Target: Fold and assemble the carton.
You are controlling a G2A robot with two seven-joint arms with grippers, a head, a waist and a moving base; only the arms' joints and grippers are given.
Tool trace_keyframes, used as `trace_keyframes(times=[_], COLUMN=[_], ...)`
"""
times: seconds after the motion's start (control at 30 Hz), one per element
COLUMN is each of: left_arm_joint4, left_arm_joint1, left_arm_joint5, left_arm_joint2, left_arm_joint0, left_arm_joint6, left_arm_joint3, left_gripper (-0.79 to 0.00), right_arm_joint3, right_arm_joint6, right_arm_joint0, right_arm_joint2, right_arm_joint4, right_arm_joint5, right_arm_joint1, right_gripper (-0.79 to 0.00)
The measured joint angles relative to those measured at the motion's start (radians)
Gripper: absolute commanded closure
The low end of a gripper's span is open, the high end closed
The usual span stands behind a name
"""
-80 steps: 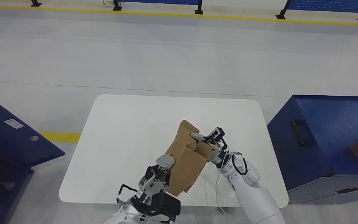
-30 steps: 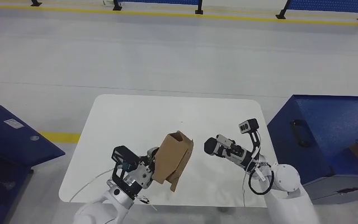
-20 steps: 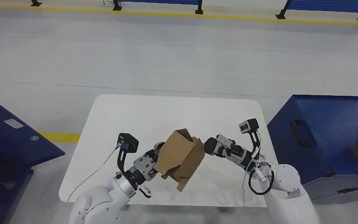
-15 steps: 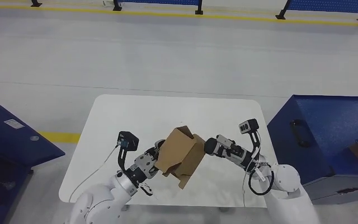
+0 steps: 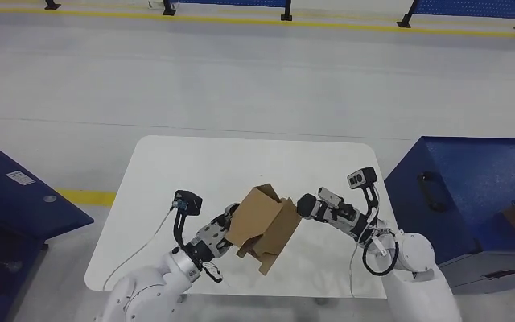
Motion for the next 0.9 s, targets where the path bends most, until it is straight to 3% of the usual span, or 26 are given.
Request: trace_keyframes(times=[0.2, 0.4, 0.6, 0.9], left_arm_joint4=[-0.527, -0.756, -0.876, -0.979], left_arm_joint1=[-0.011, -0.016, -0.023, -0.019], left_arm_joint5=[0.340, 0.562, 0.694, 0.763], left_arm_joint2=[-0.064, -0.040, 0.009, 0.007], left_arm_joint0=[-0.117, -0.196, -0.256, -0.278], left_arm_joint6=[-0.218, -0.291, -0.304, -0.293], left_arm_joint3=[0.040, 0.135, 0.212, 0.261], left_gripper=[0.000, 0.000, 0.000, 0.000], right_arm_joint3=[0.205, 0.379, 0.506, 0.502], right_arm_joint6=[0.230, 0.419, 0.513, 0.512], right_arm_joint0=[0.140, 0.273, 0.364, 0.381], right_arm_joint2=[0.076, 0.034, -0.087, -0.240], right_arm_joint4=[0.192, 0.242, 0.249, 0.318], right_arm_joint5=[0.131, 0.337, 0.410, 0.458], right_arm_joint1=[0.021, 0.035, 0.027, 0.044], right_gripper=[-0.785, -0.785, -0.785, -0.773])
